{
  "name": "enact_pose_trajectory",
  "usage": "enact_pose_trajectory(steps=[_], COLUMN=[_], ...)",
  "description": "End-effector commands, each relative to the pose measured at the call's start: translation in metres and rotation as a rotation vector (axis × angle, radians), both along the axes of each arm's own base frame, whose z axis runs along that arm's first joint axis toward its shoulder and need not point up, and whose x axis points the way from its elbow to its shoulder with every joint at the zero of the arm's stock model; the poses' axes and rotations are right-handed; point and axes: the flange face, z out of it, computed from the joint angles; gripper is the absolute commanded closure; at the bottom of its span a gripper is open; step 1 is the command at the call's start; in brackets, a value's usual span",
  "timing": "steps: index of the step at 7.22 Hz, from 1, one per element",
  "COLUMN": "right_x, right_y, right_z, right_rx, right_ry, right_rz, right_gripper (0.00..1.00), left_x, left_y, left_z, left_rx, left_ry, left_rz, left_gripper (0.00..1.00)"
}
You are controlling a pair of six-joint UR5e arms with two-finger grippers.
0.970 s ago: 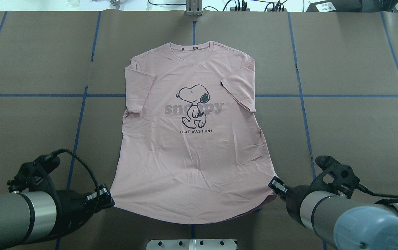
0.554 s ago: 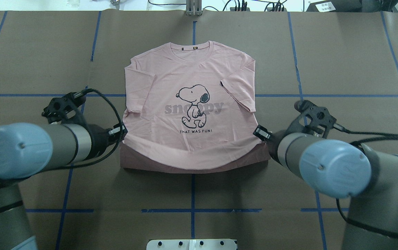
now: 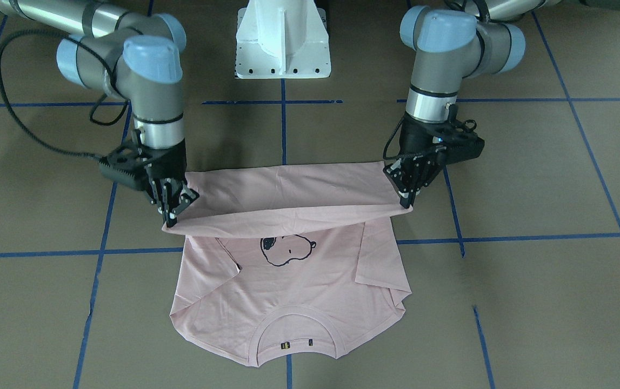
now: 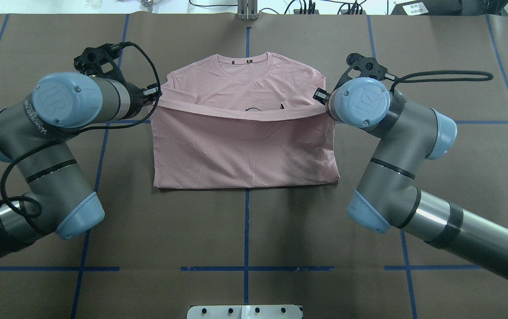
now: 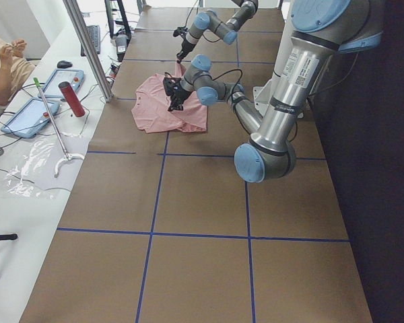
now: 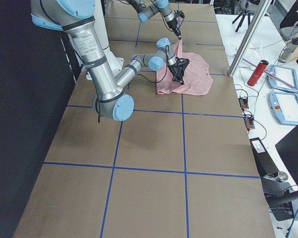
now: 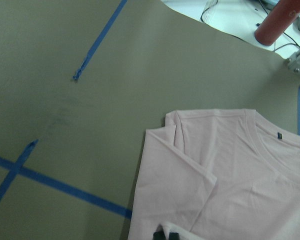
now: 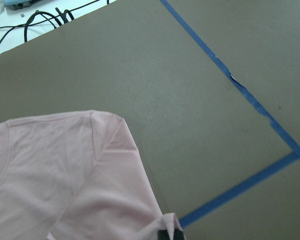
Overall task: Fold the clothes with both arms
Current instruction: 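Lay the hem down near the collar and release with both grippers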
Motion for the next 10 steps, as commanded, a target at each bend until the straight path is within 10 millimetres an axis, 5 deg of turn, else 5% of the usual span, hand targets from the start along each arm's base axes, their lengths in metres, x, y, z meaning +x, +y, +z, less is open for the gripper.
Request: enact_pose_trajectory(steps=[1, 2, 5, 10], right_x=[-0.022, -0.028, -0.042, -0.023], right_y=[-0.063, -0.078, -0.101, -0.121], right_z=[0.003, -0.004, 0.024, 0.022], right_rx=[-0.027, -0.035, -0.018, -0.032], right_ry=[0.042, 0.051, 0.03, 0.019], right_rz=[0.016, 0.023, 0.034, 0.037], right_gripper=[1.0, 1.0, 1.0, 1.0], left_x=[0.019, 0.036, 0.076, 0.076], left_y=[-0.048, -0.066, -0.101, -0.105], left_z=[0.01, 0.023, 0.073, 0.063], left_rx=[0.065, 0.074, 0.071, 0.098], left_ry=[-0.095, -0.088, -0.068, -0.046], left_rz=[0.039, 0.038, 0.024, 0.022], left_gripper=[1.0, 1.0, 1.0, 1.0])
